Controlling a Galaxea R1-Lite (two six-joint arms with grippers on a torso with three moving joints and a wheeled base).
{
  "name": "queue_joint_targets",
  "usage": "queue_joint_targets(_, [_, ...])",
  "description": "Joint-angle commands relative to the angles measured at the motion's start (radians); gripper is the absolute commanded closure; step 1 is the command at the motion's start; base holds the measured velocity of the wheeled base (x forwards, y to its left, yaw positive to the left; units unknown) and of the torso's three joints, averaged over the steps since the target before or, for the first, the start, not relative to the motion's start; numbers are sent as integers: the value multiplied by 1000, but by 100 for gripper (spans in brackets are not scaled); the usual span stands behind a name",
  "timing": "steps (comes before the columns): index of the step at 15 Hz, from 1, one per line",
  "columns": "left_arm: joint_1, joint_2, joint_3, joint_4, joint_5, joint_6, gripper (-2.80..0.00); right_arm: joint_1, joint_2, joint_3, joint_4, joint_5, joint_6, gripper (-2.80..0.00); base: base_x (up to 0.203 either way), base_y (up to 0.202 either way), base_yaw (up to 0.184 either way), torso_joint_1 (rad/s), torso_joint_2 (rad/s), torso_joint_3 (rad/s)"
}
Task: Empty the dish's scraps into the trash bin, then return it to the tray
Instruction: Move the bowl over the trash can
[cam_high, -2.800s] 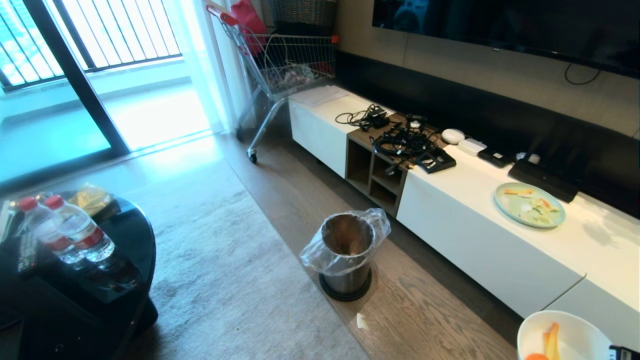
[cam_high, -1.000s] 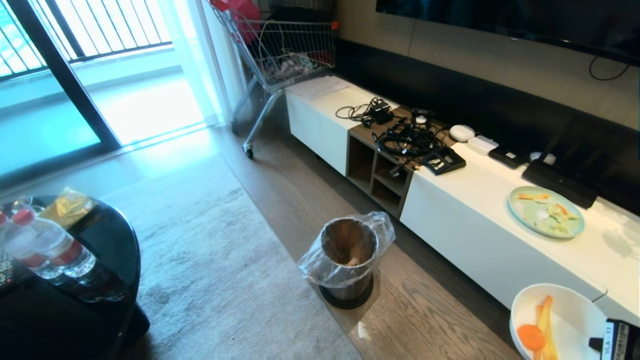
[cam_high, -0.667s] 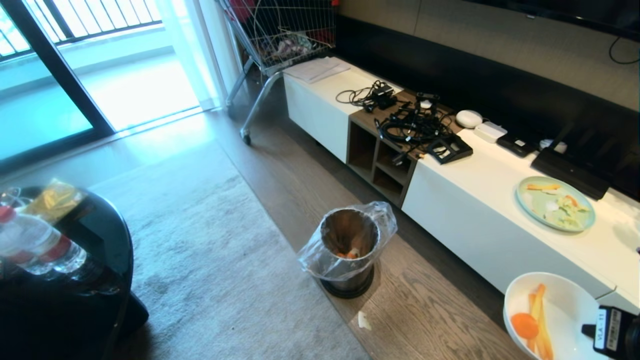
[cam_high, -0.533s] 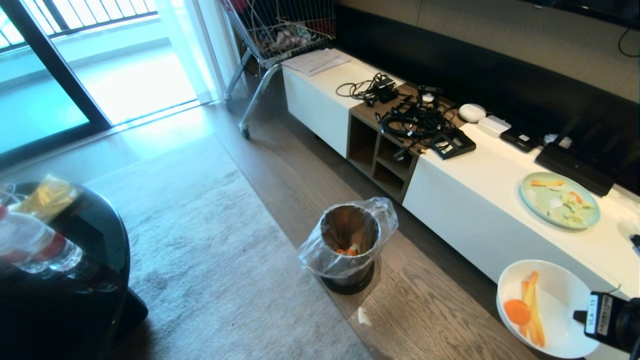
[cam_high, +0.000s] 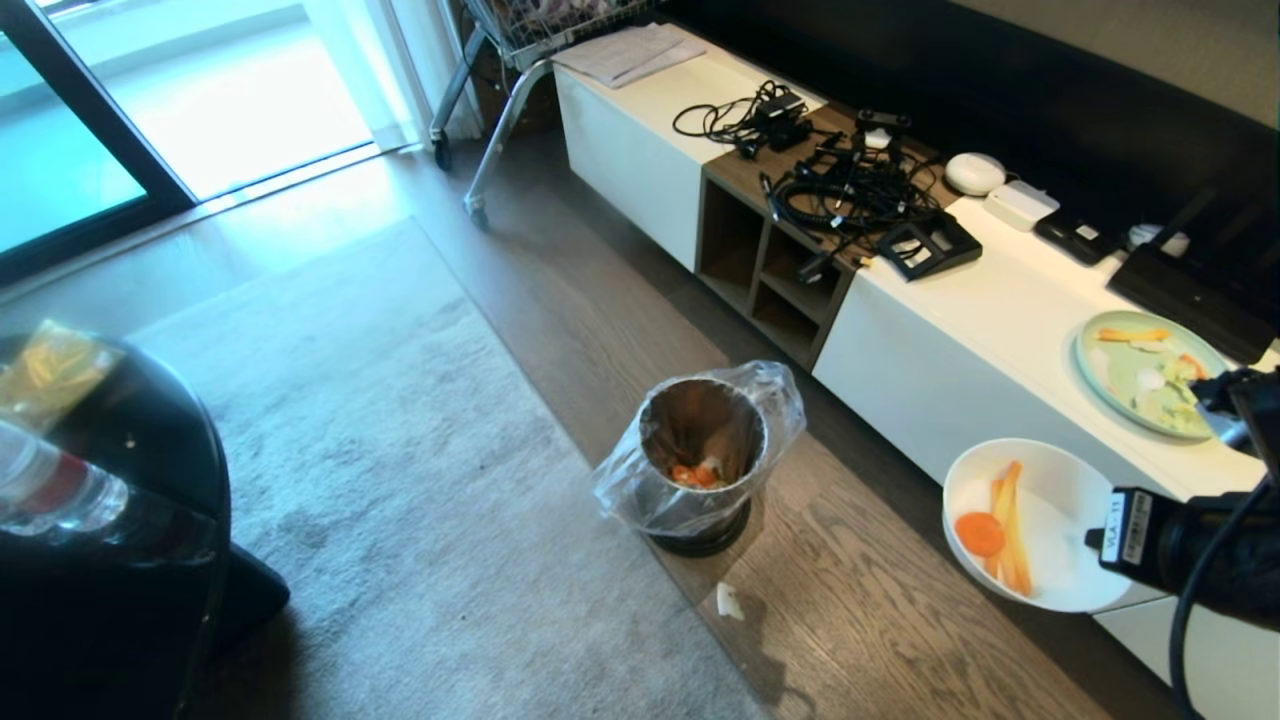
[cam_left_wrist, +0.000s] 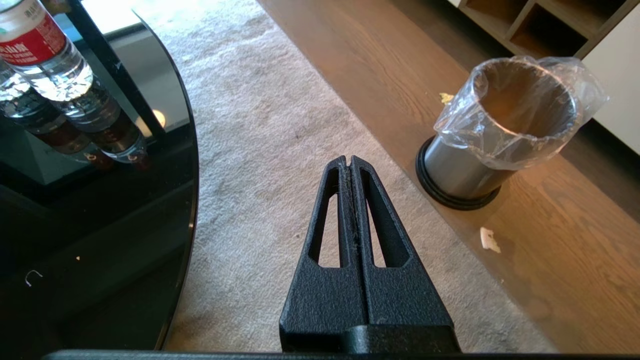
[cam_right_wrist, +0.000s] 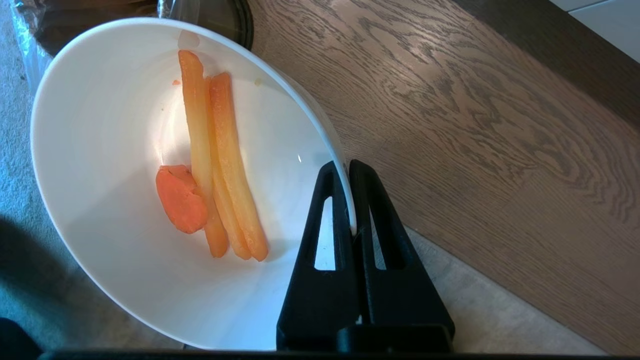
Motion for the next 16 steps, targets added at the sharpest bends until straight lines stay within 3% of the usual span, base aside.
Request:
queue_joint_targets(1, [0,0,0,-1,0,-1,0,0,59,-59,1,-1,4,0,0,0,0,7,-2,-203])
queue_joint_targets(10, [0,0,0,-1,0,-1,0,0,111,-143,-1,0,8,0,0,0,0,2,2,-193])
queue_joint_targets(16, [0,0,0,-1,0,-1,0,2,121,-167,-83,2,7,0,0,0,0,2,1,-199])
